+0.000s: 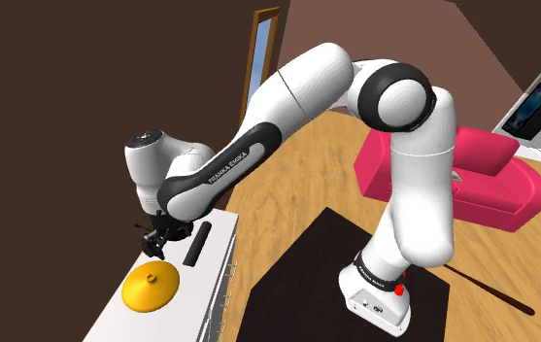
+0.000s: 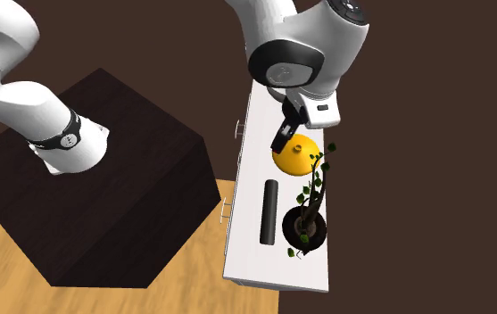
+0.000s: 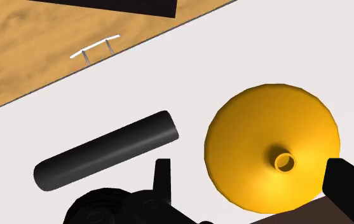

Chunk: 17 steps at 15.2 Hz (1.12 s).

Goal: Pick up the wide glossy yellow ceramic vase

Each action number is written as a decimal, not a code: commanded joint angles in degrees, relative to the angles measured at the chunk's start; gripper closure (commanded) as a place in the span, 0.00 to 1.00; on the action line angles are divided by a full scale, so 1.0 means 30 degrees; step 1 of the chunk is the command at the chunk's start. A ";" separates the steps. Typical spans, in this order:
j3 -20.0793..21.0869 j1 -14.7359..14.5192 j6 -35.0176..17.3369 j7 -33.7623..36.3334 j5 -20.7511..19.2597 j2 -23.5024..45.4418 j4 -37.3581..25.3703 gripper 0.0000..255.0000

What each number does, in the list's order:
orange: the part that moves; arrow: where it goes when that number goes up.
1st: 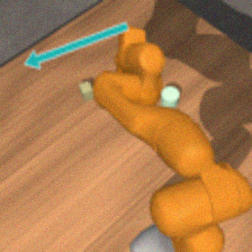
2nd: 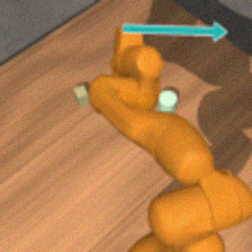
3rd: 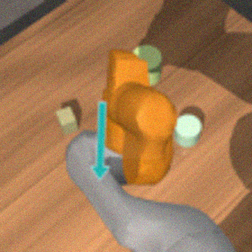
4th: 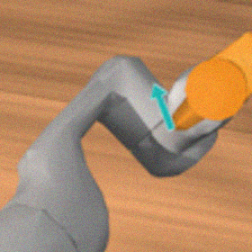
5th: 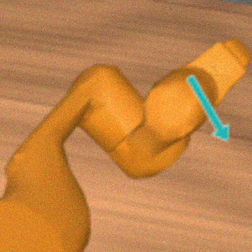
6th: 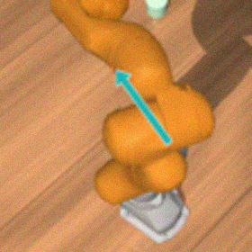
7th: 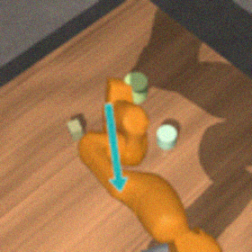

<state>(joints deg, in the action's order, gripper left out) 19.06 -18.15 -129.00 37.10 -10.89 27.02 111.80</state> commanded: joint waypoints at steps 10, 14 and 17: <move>-0.0784 -0.2345 0.0420 0.1379 -0.1276 0.6193 -0.6467 0.00; -0.0962 -0.2478 -0.0128 0.1457 -0.1455 0.6971 -0.6696 0.00; -0.0987 -0.2474 -0.0198 0.1446 -0.1476 0.7056 -0.6710 1.00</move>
<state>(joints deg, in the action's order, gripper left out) 16.13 -25.55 -129.50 41.43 -15.29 48.06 91.73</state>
